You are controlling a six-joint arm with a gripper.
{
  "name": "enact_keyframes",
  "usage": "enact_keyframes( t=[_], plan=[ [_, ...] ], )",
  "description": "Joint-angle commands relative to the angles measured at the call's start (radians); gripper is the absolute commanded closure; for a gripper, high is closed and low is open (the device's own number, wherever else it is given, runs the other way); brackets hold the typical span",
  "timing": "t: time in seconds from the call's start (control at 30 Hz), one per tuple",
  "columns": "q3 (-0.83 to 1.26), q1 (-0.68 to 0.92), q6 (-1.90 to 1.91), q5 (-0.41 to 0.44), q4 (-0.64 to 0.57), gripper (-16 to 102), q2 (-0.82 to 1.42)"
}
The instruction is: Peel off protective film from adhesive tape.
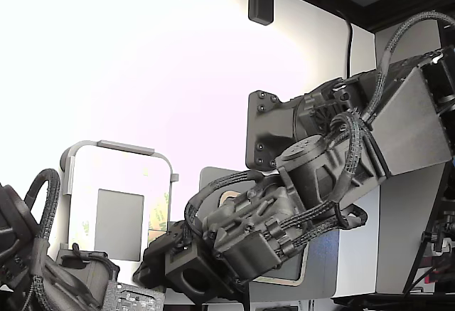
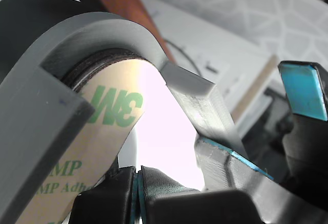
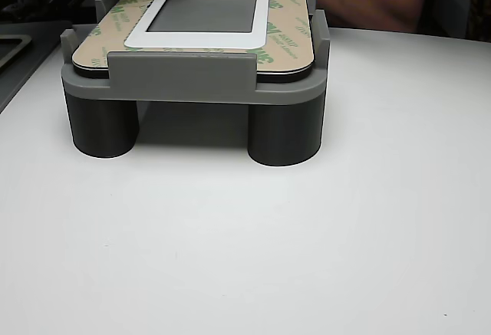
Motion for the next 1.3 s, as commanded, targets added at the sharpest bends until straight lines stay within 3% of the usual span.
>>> enact_keyframes(
  t=[0.0, 1.27],
  plan=[
    [-0.037, 0.000, 0.003, 0.000, -0.006, 96, 0.018],
    [-0.066, 0.038, 0.028, 0.035, -0.008, 96, -0.012]
  ],
)
